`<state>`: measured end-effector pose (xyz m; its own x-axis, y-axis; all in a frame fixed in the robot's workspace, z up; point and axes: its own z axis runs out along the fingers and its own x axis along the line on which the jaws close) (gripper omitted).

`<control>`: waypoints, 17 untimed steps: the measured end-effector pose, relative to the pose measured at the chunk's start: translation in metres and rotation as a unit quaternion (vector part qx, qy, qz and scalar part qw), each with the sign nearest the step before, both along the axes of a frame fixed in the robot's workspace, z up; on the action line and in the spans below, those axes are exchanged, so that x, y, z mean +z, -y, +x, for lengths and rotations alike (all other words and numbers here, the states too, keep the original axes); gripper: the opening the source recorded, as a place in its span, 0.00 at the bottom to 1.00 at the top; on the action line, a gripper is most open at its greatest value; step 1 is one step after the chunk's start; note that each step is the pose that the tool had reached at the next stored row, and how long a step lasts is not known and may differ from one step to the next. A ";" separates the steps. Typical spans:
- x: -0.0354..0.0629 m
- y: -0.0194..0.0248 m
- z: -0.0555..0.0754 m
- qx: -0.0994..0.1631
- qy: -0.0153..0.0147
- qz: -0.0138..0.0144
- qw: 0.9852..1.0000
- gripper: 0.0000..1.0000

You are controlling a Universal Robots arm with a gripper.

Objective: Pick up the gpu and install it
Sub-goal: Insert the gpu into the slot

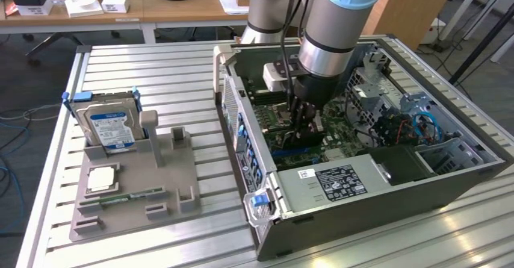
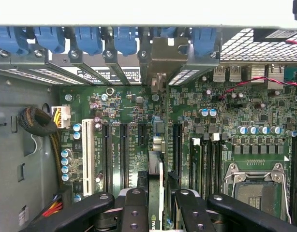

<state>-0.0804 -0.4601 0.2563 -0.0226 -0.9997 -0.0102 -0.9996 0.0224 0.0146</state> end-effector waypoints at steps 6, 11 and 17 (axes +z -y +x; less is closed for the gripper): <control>-0.0001 -0.0006 0.000 0.000 0.000 0.000 1.000 0.26; -0.0001 -0.0007 0.000 0.000 0.000 0.000 1.000 0.26; -0.0001 -0.0007 -0.001 -0.002 0.000 0.000 1.000 0.26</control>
<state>-0.0815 -0.4594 0.2562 -0.0273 -0.9996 -0.0102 -0.9995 0.0272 0.0144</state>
